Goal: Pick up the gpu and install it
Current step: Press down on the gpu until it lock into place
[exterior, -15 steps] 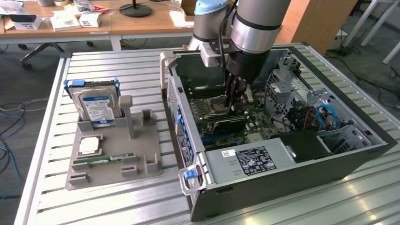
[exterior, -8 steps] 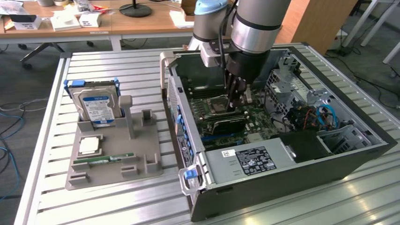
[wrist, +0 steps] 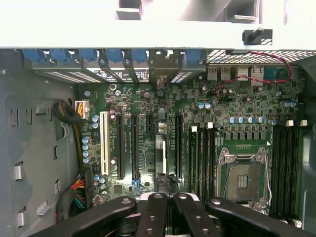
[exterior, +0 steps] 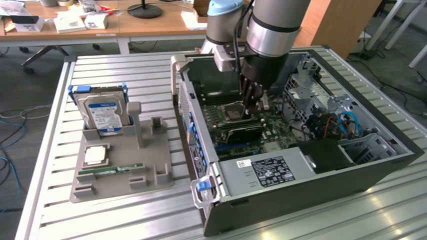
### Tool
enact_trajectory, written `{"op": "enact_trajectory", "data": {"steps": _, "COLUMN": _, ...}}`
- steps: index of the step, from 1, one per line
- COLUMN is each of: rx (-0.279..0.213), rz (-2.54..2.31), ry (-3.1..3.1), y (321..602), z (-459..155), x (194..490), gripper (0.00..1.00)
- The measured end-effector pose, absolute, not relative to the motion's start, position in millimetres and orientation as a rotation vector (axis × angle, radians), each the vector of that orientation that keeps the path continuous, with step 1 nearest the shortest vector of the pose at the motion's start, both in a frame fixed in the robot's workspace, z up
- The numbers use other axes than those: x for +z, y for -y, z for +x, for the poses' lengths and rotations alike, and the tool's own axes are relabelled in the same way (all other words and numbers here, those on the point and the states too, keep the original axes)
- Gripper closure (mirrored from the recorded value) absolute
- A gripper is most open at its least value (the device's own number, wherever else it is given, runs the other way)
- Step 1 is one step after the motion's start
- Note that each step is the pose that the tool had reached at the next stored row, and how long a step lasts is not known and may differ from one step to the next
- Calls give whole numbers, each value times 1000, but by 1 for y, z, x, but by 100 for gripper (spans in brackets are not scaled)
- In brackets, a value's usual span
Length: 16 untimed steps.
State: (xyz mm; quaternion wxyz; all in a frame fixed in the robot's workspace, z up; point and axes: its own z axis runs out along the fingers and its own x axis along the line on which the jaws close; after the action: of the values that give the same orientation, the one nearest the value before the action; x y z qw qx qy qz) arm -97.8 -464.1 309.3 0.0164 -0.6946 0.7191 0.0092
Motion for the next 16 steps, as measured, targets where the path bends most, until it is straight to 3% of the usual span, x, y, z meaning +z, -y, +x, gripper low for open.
{"op": "enact_trajectory", "data": {"steps": 16, "rx": 28, "rz": -2137, "ry": -2257, "y": 463, "z": -113, "x": 308, "gripper": 89}}
